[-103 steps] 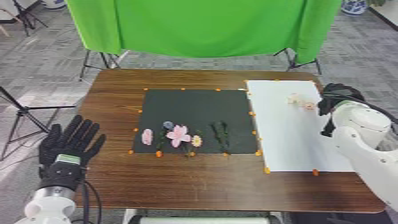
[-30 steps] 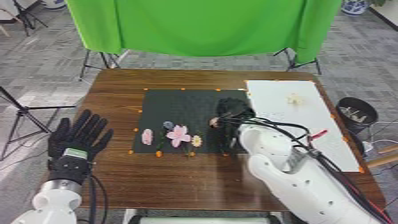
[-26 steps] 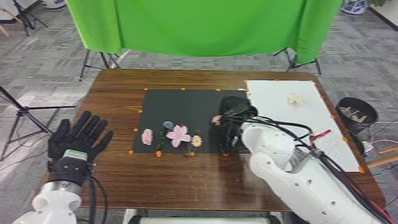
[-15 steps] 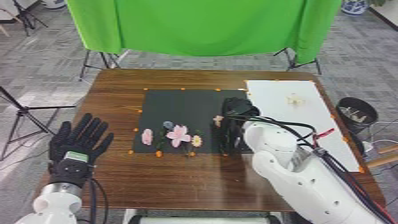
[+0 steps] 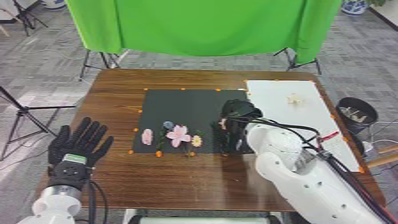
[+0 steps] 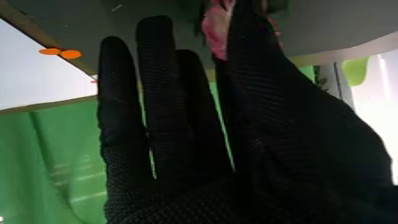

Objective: Arrange flowers

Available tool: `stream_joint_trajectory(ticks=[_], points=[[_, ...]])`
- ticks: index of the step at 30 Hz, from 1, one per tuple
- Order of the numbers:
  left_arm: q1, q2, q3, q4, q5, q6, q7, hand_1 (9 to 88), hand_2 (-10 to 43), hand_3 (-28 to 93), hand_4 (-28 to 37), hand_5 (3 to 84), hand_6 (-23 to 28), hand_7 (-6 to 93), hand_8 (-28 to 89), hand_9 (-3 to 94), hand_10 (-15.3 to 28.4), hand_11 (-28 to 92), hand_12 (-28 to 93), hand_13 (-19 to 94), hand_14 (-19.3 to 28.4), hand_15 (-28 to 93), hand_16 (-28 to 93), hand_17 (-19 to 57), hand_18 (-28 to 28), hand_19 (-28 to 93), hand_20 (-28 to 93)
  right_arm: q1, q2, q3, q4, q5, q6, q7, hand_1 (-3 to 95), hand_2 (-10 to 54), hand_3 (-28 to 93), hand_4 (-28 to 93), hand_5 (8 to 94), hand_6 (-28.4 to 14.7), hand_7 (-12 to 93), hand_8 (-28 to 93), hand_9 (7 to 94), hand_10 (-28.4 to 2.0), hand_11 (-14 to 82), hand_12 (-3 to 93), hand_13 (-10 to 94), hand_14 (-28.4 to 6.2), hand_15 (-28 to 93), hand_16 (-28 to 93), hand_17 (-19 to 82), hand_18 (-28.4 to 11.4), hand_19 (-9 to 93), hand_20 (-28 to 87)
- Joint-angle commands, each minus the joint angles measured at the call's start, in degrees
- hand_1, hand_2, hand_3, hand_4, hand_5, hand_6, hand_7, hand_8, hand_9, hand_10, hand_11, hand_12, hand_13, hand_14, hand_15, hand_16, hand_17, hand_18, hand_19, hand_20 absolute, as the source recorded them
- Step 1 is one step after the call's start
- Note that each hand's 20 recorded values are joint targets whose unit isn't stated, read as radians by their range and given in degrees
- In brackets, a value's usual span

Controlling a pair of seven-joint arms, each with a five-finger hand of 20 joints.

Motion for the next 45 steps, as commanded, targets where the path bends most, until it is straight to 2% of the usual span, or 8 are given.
stream_joint_trajectory(ticks=[1,12,19,23,29,34,38,45], points=[[0.33,-0.40,0.23,-0.38,-0.70,0.57,0.01,28.4,16.4,71,-28.3,41.9,9.4,17.0,-9,38.3,16.0,23,13,28,15.7,40,-6,-7.8,15.4,41,11,-0.86,0.35,0.73,-1.24,1.14,0.88,1.28,48.7,-9.5,78,-28,53.8,-1.8,17,-13,55.4,-13.6,9.9,12.1,62,-10.8,27,18,30,-16.7,49,17],[0.70,-0.60,0.03,-0.52,-0.15,0.43,0.13,28.4,16.4,71,-28.3,41.9,9.4,17.0,-9,38.3,16.0,23,13,28,15.7,40,-6,-7.8,15.4,41,11,-0.67,0.32,1.03,-1.69,0.87,-0.14,2.17,64.0,-9.5,39,-28,52.2,-3.1,15,-12,52.2,-14.9,9.3,12.7,58,-11.7,28,16,29,-17.1,51,16],[0.91,-0.45,-0.31,-0.49,0.11,0.45,0.20,28.4,16.4,71,-28.3,41.9,9.4,17.0,-9,38.3,16.0,23,13,28,15.7,40,-6,-7.8,15.4,41,11,-0.44,0.68,0.44,-2.14,0.34,2.04,2.08,66.9,-9.5,28,-28,52.5,-3.7,16,-12,52.7,-15.4,11.0,14.8,56,-12.7,30,16,28,-18.4,57,17],[0.64,-0.36,-0.14,-0.45,0.00,0.57,0.30,28.4,16.4,71,-28.3,41.9,9.4,17.0,-9,38.3,16.0,23,13,28,15.7,40,-6,-7.8,15.4,41,11,-0.64,0.82,-0.61,-1.82,-0.19,6.51,0.79,78.1,-9.5,3,-18,56.4,-2.4,17,-11,61.1,-13.2,31.1,26.1,59,-10.0,46,24,28,-17.3,60,24],[1.07,-0.39,-0.54,-0.54,-0.08,0.67,0.36,28.4,16.4,71,-28.3,41.9,9.4,17.0,-9,38.3,16.0,23,13,28,15.7,40,-6,-7.8,15.4,41,11,-1.61,0.73,0.51,-1.93,2.62,9.80,-4.21,84.6,-9.5,-9,-9,64.2,2.4,19,-10,69.0,-8.5,50.3,37.3,65,-8.0,59,35,29,-14.2,57,34],[0.91,-0.26,-0.56,-0.44,-0.30,0.70,0.44,28.4,16.4,71,-28.3,41.9,9.4,17.0,-9,38.3,16.0,23,13,28,15.7,40,-6,-7.8,15.4,41,11,-1.61,0.57,0.90,-2.40,3.89,8.86,-4.10,90.8,-9.5,-9,-9,67.9,2.8,19,1,81.5,-5.8,29.1,48.9,72,-5.9,52,37,31,-14.3,56,36],[0.83,-0.26,-0.63,-0.45,-0.29,0.81,0.44,28.4,16.4,71,-28.3,41.9,9.4,17.0,-9,38.3,16.0,23,13,28,15.7,40,-6,-7.8,15.4,41,11,-1.92,0.18,2.06,-2.97,5.22,4.66,-4.11,94.5,-9.5,-22,11,66.9,2.6,18,-10,87.8,-5.4,7.1,40.2,79,-1.9,27,50,32,-15.2,56,29],[1.26,-0.22,-0.89,-0.57,-0.36,0.88,0.46,28.4,16.4,71,-28.3,41.9,9.4,17.0,-9,38.3,16.0,23,13,28,15.7,40,-6,-7.8,15.4,41,11,-2.01,0.00,2.36,-2.79,4.78,2.03,-2.42,94.6,-9.5,-28,21,62.7,0.7,17,-13,73.5,-10.3,10.8,18.4,73,-4.6,21,43,31,-15.8,54,25]])
